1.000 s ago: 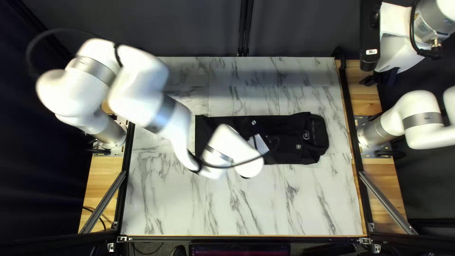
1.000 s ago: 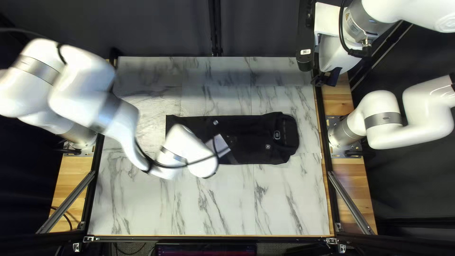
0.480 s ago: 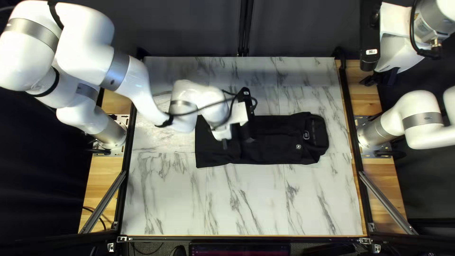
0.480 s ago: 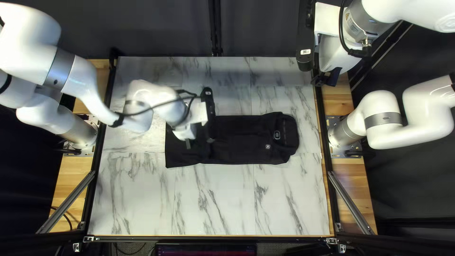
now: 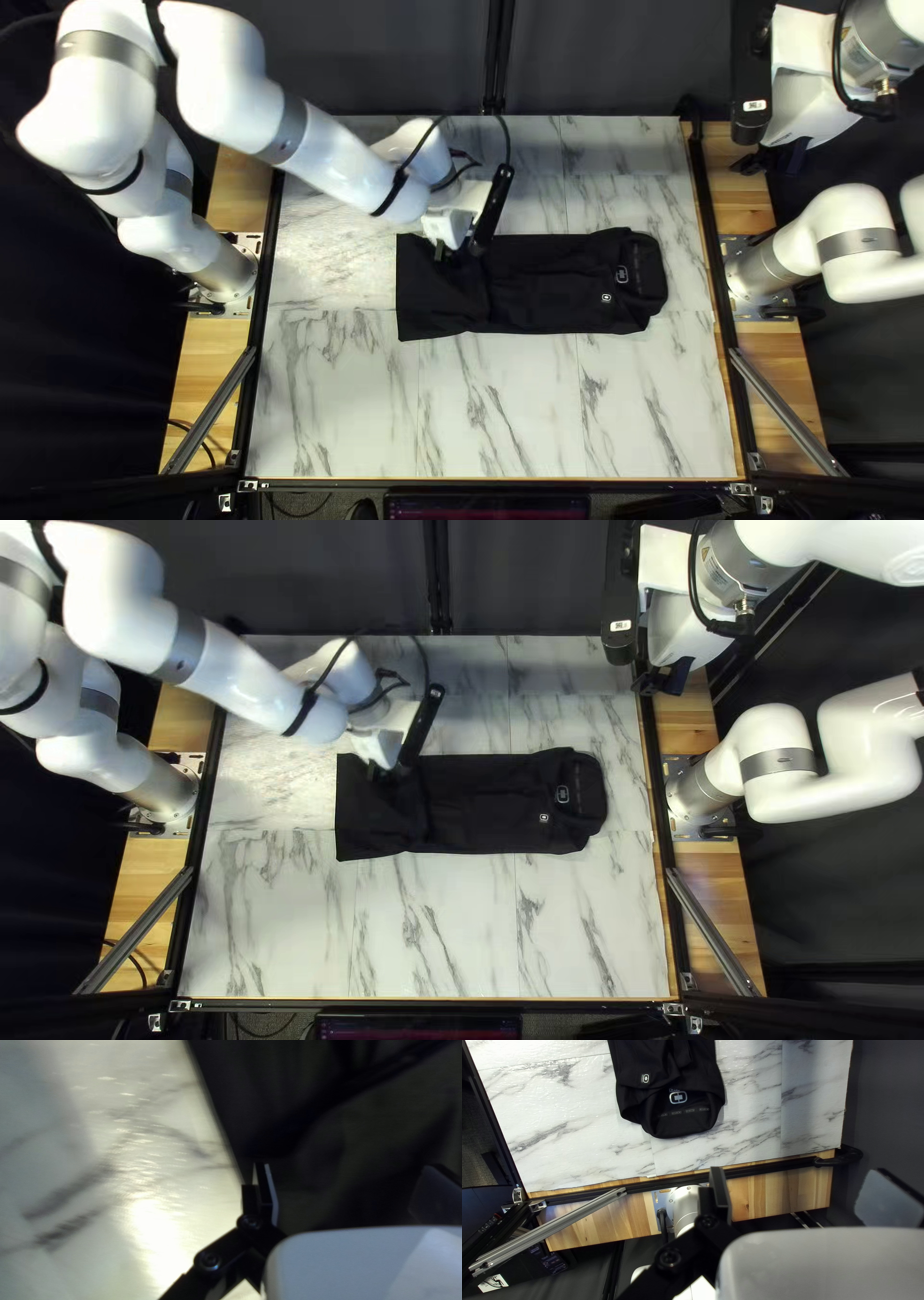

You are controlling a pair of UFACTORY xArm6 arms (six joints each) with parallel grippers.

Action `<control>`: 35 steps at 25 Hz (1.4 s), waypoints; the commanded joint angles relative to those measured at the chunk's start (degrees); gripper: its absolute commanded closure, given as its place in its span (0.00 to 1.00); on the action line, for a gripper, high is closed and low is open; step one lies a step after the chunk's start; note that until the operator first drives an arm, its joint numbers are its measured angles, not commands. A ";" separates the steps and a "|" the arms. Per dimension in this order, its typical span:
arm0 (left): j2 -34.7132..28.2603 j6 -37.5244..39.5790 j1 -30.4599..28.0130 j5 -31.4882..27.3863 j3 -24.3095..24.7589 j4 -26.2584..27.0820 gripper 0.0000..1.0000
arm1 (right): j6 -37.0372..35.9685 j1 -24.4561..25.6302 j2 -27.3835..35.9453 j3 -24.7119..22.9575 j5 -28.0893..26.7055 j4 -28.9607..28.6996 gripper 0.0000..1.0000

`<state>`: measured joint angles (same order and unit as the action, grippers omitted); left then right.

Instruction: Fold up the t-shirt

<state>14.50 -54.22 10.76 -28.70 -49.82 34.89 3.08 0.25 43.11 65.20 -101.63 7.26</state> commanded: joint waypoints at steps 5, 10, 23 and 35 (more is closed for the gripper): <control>2.40 6.41 -0.51 -2.99 -2.94 -6.89 0.00 | 0.00 0.00 0.00 0.00 0.00 0.00 0.00; 2.27 8.64 -0.58 -3.70 -2.97 -9.32 1.00 | 0.00 0.00 0.00 0.00 0.00 0.00 0.00; -0.92 15.11 -3.75 -4.88 -3.25 -14.30 1.00 | 0.00 0.00 0.00 0.00 0.00 0.00 0.00; 0.78 15.93 -5.43 -4.70 -6.00 -16.08 0.00 | 0.00 0.00 0.00 0.00 0.00 0.00 0.00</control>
<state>15.49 -38.75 5.25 -33.29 -55.87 19.24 3.08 0.25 43.11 65.20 -101.63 7.26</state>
